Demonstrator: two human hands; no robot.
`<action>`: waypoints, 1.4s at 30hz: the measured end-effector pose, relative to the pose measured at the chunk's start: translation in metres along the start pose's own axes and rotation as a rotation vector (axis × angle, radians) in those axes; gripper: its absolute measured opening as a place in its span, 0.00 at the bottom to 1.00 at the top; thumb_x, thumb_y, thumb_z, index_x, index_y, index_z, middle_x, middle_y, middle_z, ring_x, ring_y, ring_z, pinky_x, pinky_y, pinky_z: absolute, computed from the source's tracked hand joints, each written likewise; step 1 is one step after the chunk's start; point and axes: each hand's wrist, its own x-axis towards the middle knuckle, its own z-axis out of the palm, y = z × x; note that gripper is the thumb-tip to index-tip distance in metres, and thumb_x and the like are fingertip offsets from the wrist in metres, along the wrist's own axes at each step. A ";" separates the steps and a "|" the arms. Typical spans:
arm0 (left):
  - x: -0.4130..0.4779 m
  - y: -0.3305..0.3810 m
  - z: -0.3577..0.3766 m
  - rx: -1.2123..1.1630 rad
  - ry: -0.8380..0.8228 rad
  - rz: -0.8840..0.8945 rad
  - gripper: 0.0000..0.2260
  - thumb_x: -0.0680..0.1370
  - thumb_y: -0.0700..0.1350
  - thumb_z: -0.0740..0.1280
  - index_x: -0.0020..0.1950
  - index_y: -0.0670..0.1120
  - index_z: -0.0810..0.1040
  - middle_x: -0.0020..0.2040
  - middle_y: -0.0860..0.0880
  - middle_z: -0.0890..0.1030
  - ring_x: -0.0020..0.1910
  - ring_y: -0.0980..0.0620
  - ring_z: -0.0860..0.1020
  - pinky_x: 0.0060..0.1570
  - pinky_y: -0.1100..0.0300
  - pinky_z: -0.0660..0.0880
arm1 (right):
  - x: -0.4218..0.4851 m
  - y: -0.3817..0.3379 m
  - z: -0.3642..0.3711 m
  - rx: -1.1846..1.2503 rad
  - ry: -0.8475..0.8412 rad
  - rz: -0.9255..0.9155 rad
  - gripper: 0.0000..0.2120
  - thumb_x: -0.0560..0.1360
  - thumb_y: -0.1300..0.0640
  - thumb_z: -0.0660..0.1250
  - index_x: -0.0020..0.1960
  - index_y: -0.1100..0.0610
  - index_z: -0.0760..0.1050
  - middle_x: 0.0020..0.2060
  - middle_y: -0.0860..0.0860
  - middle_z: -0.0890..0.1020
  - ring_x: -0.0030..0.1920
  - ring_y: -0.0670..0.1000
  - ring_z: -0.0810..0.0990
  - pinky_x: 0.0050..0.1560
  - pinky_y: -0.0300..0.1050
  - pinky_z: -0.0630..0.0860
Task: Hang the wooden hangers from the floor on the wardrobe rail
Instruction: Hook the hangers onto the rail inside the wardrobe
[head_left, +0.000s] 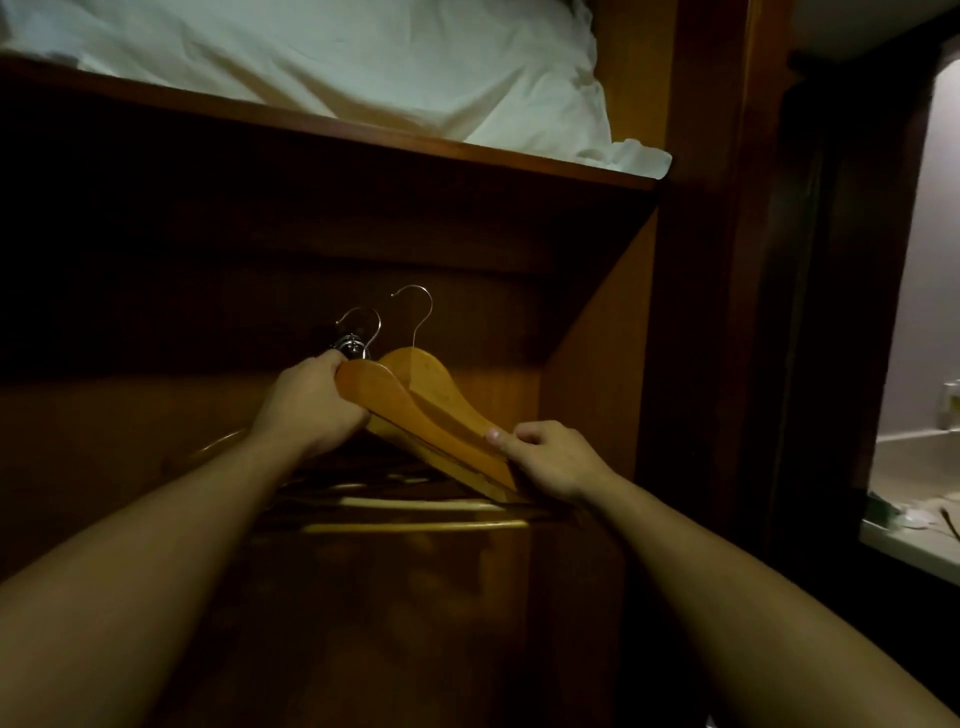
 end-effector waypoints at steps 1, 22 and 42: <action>0.001 0.000 0.001 0.000 0.005 -0.006 0.17 0.71 0.44 0.75 0.56 0.50 0.74 0.47 0.48 0.78 0.44 0.47 0.79 0.48 0.45 0.79 | 0.003 0.001 0.000 0.001 0.003 -0.002 0.24 0.75 0.30 0.58 0.37 0.48 0.77 0.37 0.47 0.81 0.38 0.48 0.81 0.37 0.44 0.73; 0.007 -0.039 0.000 0.003 0.064 -0.138 0.14 0.70 0.42 0.74 0.47 0.56 0.72 0.41 0.51 0.80 0.37 0.51 0.80 0.36 0.55 0.78 | 0.066 -0.001 0.046 0.008 -0.142 -0.008 0.22 0.76 0.32 0.60 0.43 0.48 0.80 0.38 0.49 0.84 0.40 0.50 0.83 0.40 0.47 0.79; 0.015 -0.058 0.013 0.036 0.012 -0.185 0.14 0.71 0.39 0.74 0.48 0.53 0.73 0.41 0.49 0.80 0.38 0.50 0.79 0.35 0.58 0.74 | 0.081 0.016 0.076 -0.149 -0.153 0.061 0.28 0.75 0.27 0.53 0.42 0.47 0.80 0.39 0.49 0.82 0.42 0.50 0.80 0.36 0.44 0.72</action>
